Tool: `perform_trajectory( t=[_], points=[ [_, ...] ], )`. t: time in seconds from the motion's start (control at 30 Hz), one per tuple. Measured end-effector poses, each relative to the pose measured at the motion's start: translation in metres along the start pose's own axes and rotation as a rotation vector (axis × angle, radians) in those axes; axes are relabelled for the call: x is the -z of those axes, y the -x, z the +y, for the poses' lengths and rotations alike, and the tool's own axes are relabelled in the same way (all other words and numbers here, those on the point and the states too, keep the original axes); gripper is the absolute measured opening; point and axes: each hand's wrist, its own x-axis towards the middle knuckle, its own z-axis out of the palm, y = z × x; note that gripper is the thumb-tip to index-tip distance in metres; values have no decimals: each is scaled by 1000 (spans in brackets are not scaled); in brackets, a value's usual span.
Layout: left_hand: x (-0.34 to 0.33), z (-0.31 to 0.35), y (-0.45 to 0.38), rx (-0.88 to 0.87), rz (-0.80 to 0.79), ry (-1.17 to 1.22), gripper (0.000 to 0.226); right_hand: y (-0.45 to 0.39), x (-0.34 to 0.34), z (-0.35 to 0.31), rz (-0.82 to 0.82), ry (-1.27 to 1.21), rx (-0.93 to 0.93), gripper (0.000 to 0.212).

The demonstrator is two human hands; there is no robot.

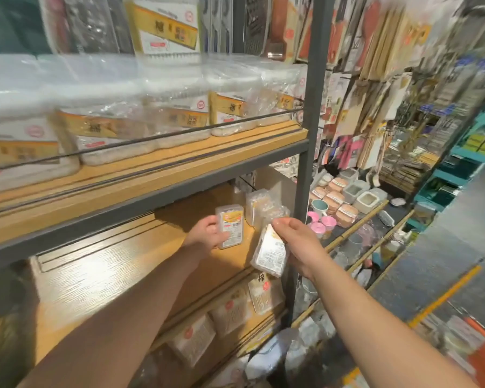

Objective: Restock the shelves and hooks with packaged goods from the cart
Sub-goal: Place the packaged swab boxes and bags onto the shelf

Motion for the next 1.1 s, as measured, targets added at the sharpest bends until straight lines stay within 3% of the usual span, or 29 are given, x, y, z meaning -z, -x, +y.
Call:
perform_trajectory(
  t=[0.13,0.3,0.53,0.67,0.83,0.97,1.1],
  points=[
    [-22,-1,-8,-72,-68,-83,36,4,25,20,38,-78,-49,16],
    [-35,-2,-7,-102,-177,-172,23,12,47,34,129,-133,-69,16],
    [-44,5,14,-153,-281,-260,8,24,49,40,120,-189,-70,14],
    [-36,10,26,-130,-251,-204,32,34,43,35,100,-198,-57,18],
    [-23,25,57,-280,-7,-43,21,45,25,17,18,-282,-23,23],
    [-23,35,87,-315,-165,-75,14,53,-4,-9,-45,-332,4,15],
    [-17,33,94,-256,-231,-109,29,62,-32,-26,-76,-327,-17,11]
  ],
)
